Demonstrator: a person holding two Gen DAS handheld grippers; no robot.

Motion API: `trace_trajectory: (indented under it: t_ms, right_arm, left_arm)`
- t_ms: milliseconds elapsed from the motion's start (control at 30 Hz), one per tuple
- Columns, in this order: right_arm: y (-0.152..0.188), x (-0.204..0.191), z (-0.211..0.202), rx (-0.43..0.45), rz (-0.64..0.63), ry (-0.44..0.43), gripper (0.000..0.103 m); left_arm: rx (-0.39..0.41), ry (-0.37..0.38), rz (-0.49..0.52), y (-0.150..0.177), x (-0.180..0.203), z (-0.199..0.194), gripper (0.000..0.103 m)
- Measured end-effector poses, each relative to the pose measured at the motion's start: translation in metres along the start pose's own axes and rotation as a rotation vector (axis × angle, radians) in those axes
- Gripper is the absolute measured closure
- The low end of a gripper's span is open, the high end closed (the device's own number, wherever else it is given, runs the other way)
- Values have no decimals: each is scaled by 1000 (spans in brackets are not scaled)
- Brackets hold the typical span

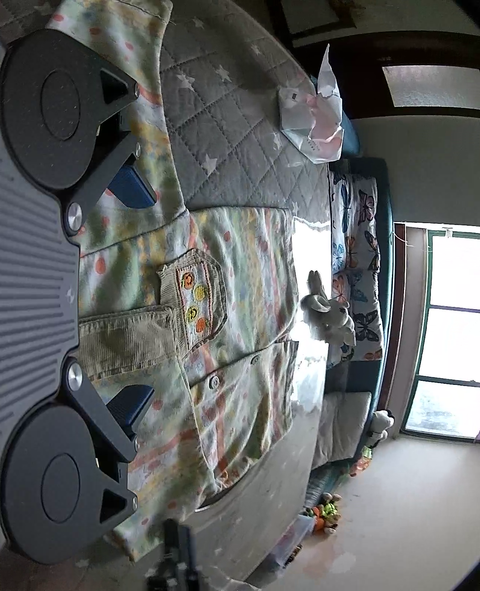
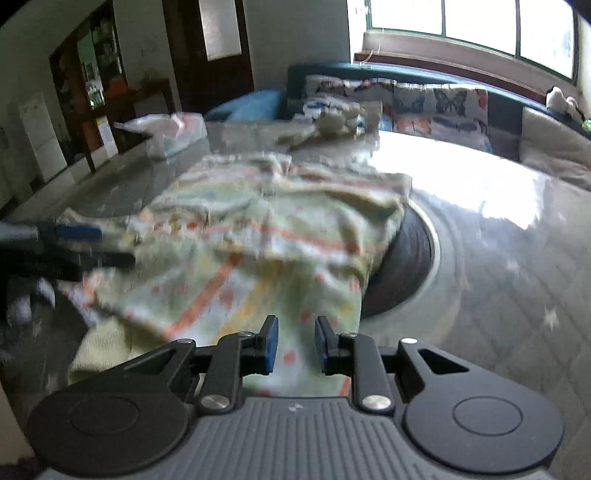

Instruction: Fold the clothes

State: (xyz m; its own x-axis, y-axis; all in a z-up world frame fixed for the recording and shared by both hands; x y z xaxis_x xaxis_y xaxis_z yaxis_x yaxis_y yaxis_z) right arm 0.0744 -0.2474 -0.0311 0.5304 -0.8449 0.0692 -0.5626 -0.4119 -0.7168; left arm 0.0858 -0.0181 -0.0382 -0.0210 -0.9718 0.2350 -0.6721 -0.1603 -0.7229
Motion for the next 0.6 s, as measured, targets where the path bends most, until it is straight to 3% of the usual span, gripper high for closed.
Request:
trace_trajectory:
  t_ms: [167,400,600]
  right_arm:
    - [-18,9,33,1,-19,19,82]
    - [-6,22,49,-37,6,44,81]
    - [-13,9,38,-6,-23,29,66]
  left_arm:
    - [3,-52,-5,-5,-5,10,0]
    - [9,-131,23,-5,-15,23,0]
    - [33,-151,25,-11,-15,23,0]
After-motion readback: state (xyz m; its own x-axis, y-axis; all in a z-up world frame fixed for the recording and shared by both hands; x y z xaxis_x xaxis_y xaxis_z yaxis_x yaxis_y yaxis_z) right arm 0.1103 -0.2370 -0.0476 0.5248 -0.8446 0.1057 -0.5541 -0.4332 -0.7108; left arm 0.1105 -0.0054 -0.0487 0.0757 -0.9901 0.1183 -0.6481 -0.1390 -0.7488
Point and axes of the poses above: each gripper's, at about its wrist camera, not at the fingertips, and z roughly the way its jaws point, x to its right, y to its underside, the point moved 10 cm from there along z, roughly the way its jaws point, and after that the axes turned 13 degrees about -z, right-handed, at the moved point
